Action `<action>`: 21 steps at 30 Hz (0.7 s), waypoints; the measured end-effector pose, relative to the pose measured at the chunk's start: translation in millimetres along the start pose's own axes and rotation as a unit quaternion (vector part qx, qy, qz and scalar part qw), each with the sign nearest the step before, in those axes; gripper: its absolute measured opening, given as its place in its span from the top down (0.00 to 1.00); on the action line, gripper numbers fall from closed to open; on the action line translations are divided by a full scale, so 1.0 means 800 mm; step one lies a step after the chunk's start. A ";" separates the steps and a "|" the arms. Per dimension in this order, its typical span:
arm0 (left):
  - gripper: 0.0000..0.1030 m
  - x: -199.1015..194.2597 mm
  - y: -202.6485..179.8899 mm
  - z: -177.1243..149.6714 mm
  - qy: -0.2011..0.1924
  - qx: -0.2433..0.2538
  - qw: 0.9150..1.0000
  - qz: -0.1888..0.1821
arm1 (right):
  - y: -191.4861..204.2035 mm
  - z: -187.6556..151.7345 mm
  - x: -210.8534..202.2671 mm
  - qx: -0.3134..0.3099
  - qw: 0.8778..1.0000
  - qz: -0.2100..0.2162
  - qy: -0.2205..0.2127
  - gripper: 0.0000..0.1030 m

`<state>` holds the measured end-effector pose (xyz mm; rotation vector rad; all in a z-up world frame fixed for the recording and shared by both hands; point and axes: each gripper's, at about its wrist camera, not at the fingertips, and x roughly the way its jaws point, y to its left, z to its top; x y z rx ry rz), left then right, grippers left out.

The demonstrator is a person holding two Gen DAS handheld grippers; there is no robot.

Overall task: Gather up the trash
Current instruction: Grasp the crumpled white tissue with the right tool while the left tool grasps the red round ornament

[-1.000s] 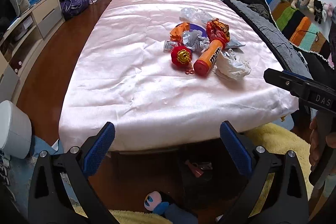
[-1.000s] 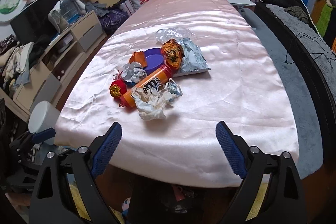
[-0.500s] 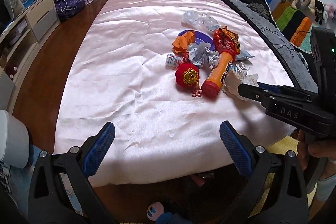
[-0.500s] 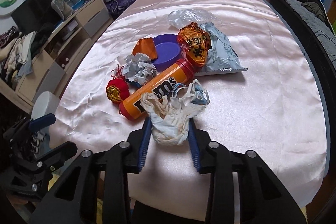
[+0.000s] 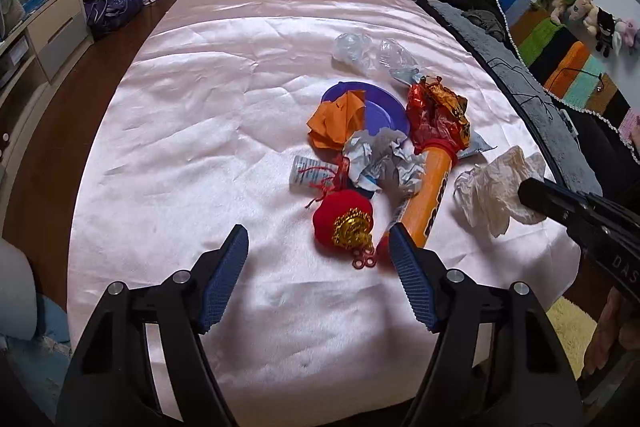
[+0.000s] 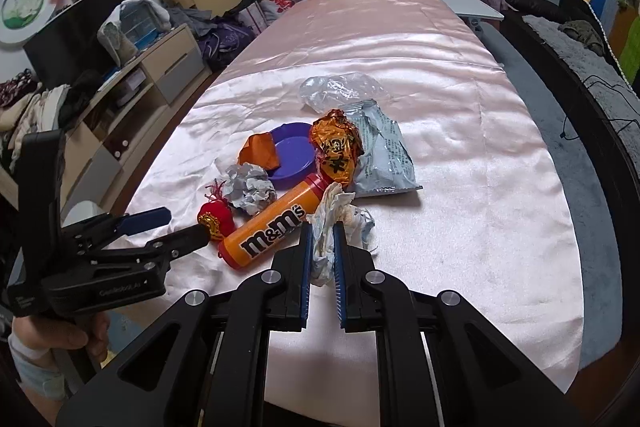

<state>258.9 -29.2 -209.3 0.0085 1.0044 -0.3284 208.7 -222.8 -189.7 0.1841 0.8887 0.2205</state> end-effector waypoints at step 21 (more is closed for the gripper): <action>0.71 0.029 -0.019 0.011 0.017 0.019 1.000 -0.016 | -0.007 -0.016 -0.004 0.008 1.000 0.013 0.005 0.89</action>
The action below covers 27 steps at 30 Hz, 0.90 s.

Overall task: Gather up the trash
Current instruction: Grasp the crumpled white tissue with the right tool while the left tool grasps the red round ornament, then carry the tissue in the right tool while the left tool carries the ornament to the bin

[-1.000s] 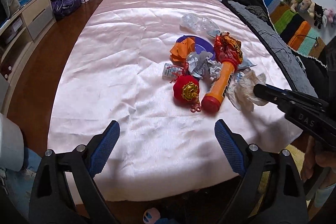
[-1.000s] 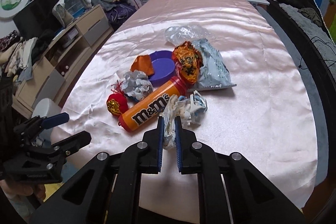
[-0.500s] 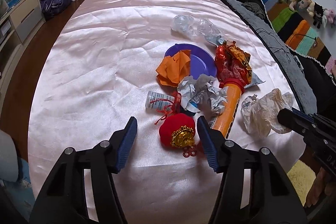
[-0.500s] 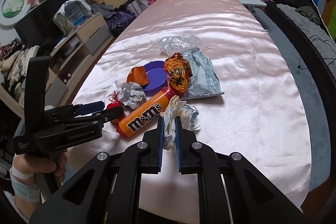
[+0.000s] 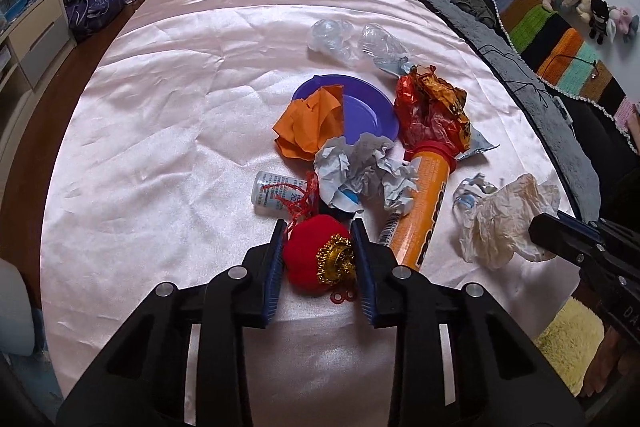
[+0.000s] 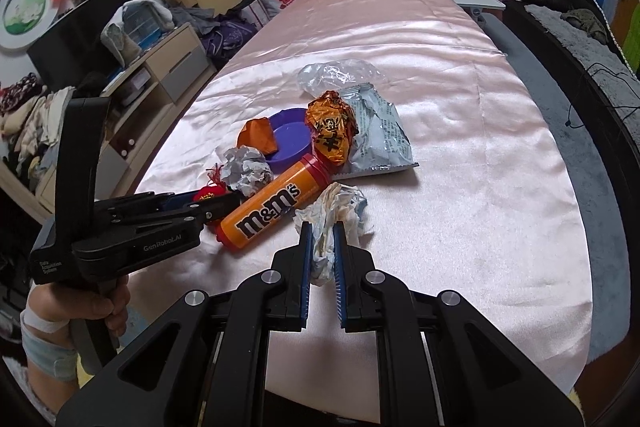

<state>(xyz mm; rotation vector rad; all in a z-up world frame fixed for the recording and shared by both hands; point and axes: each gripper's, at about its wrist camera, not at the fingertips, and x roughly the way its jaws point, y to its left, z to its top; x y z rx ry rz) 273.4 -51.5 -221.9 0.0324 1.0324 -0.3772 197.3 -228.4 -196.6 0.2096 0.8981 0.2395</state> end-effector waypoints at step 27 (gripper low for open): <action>0.70 -0.173 -0.053 -0.150 -0.053 0.005 0.999 -0.003 | 0.033 -0.093 -0.109 -0.019 0.999 -0.024 -0.011 0.89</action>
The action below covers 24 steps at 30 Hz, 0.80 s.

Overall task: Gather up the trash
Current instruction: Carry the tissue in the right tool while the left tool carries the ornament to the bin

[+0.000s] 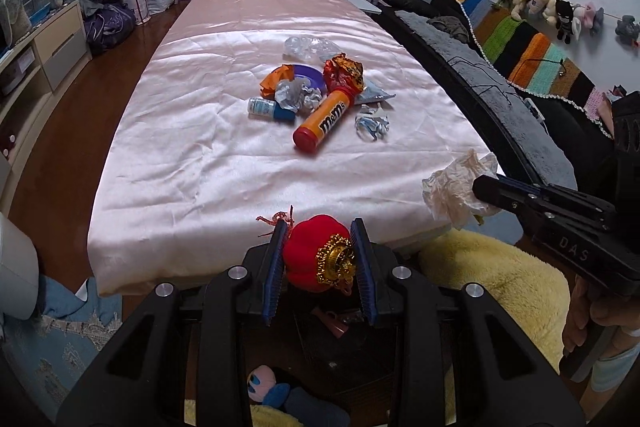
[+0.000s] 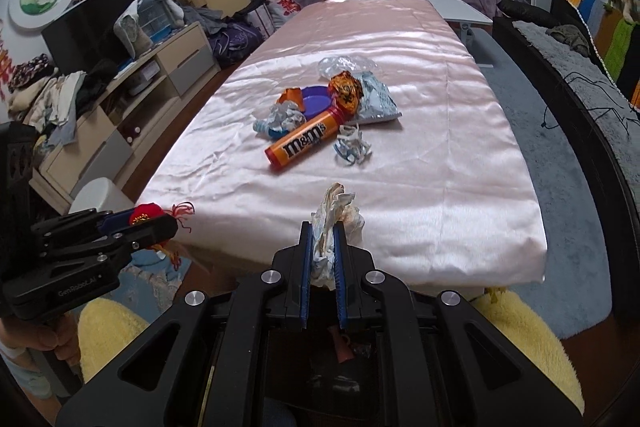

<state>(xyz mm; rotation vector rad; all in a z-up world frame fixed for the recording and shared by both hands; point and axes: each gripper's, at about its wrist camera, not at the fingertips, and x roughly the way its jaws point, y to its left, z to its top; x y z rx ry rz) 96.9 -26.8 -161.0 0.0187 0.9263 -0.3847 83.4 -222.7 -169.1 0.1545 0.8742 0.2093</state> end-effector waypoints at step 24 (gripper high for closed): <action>0.70 0.117 -0.033 -0.135 0.141 -0.019 0.989 -0.048 | -0.030 -0.119 0.086 0.056 0.986 0.019 0.154 0.89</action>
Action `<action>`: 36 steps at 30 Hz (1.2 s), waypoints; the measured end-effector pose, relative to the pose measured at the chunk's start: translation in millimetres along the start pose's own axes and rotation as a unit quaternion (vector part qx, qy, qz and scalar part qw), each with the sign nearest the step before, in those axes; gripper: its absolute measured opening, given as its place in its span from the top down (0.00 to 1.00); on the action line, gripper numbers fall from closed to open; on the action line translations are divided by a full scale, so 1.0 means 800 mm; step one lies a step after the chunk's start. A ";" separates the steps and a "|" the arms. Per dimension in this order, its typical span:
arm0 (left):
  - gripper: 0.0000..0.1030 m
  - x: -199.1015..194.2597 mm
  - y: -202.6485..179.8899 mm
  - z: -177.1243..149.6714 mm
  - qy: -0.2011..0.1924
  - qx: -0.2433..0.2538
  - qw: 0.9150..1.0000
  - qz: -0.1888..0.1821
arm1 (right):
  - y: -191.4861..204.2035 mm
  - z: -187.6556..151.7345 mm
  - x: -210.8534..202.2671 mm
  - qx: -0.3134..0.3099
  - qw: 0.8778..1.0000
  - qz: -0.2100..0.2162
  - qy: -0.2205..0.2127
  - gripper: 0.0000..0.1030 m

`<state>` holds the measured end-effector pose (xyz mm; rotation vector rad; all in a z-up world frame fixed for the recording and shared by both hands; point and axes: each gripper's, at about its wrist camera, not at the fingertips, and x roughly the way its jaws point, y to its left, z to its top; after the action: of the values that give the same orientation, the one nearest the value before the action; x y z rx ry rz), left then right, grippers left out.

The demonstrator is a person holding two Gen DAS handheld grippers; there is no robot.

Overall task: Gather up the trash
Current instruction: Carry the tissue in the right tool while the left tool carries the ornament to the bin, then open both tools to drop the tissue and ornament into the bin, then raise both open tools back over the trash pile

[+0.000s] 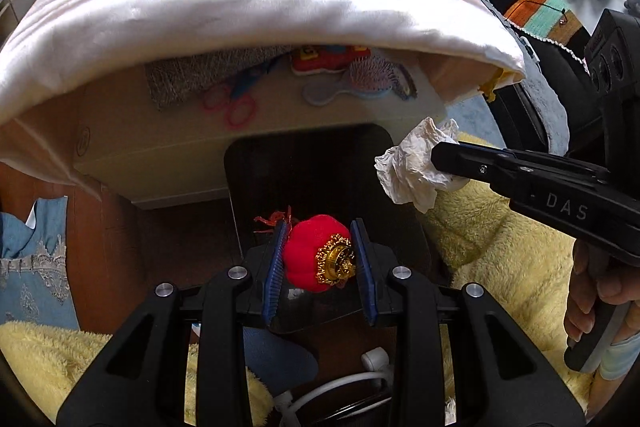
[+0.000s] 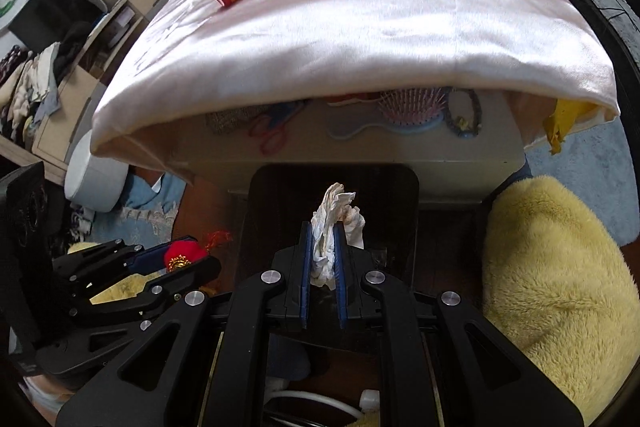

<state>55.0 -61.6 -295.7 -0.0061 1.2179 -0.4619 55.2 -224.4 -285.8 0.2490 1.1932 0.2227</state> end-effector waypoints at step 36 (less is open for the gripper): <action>0.08 -0.092 0.027 0.045 -0.081 -0.003 0.995 0.064 | -0.018 0.059 -0.099 0.033 0.991 -0.038 -0.122 0.05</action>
<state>75.8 -25.0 -221.9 0.0277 1.0532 -0.3390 71.7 -265.1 -203.5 0.2799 0.9668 0.0829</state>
